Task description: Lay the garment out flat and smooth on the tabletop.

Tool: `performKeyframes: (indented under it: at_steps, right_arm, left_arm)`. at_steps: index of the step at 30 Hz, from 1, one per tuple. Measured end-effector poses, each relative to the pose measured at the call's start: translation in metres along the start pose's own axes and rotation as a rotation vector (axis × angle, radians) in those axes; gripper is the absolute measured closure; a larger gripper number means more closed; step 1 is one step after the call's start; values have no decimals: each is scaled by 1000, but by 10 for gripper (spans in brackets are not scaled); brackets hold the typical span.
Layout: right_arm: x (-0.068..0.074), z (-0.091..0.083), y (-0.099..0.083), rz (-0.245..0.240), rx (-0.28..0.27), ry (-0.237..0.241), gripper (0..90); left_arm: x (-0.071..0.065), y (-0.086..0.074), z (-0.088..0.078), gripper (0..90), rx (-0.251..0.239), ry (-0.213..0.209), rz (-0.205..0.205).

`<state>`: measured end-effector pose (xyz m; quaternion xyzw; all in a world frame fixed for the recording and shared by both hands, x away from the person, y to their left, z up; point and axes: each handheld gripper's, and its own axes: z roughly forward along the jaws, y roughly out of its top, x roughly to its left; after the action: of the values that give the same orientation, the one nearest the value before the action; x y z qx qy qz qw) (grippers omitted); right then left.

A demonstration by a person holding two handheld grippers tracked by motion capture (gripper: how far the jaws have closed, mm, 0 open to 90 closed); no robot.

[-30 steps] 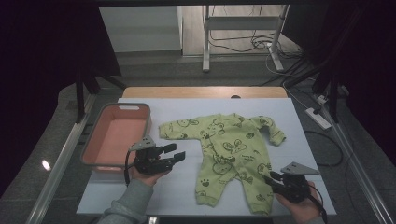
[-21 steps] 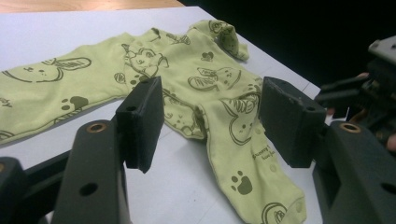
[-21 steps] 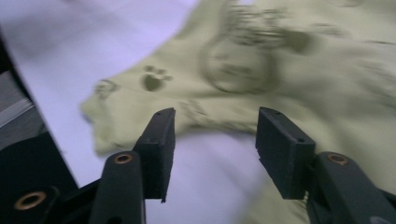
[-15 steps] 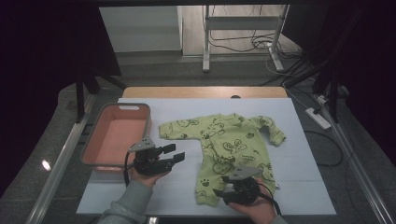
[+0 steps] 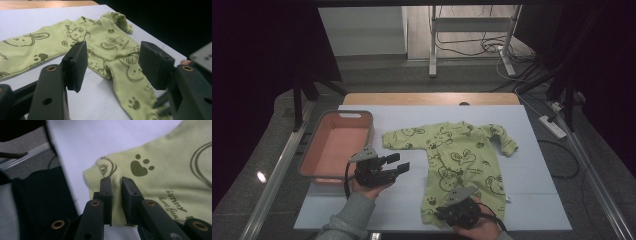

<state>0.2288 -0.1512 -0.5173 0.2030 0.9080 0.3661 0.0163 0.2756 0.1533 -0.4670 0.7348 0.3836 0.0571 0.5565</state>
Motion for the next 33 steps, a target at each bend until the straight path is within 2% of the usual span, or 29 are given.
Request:
performKeyframes:
  at_steps: [2, 5, 8, 9, 10, 11, 13, 15, 18, 21, 25, 29, 33]
  right_arm:
    - [8, -5, -3, -26, 3, 16, 800]
    - [17, -8, -6, -39, 1, 31, 799]
    - [21, -5, -7, -64, 14, 23, 780]
    - [21, -4, -7, -67, 18, 21, 753]
    - [19, -4, -7, -61, 12, 19, 690]
    - [17, -6, -7, -50, -3, 11, 626]
    - [11, -15, -4, -25, -57, -14, 571]
    - [0, -26, -1, -1, -97, -60, 532]
    - [-29, -45, -3, 65, -151, -162, 527]
    - [-70, -63, -11, 168, -186, -275, 520]
    - [-113, -80, -26, 270, -201, -378, 521]
    - [-136, -92, -34, 317, -214, -418, 521]
    - [-147, -98, -36, 339, -225, -430, 521]
  left_arm:
    - [0, 0, 0, 400, 1, -1, 2]
    - [1, 1, 1, 399, 1, 1, 1]
    - [2, 1, 1, 398, 0, 2, 0]
    - [2, 1, 1, 397, -1, 4, -1]
    - [2, 1, 0, 394, -2, 4, -1]
    - [2, 1, -1, 393, -4, 4, -2]
    - [3, 1, -2, 393, -8, 4, -3]
    - [3, 1, -3, 393, -13, 6, -8]
    - [4, 1, -5, 393, -20, 6, -10]
    - [4, 1, -5, 393, -19, 7, -8]
    - [4, 1, -5, 393, -19, 9, -9]
    - [4, 0, -4, 393, -14, 10, -9]
    - [4, 0, -3, 392, -7, 9, -6]
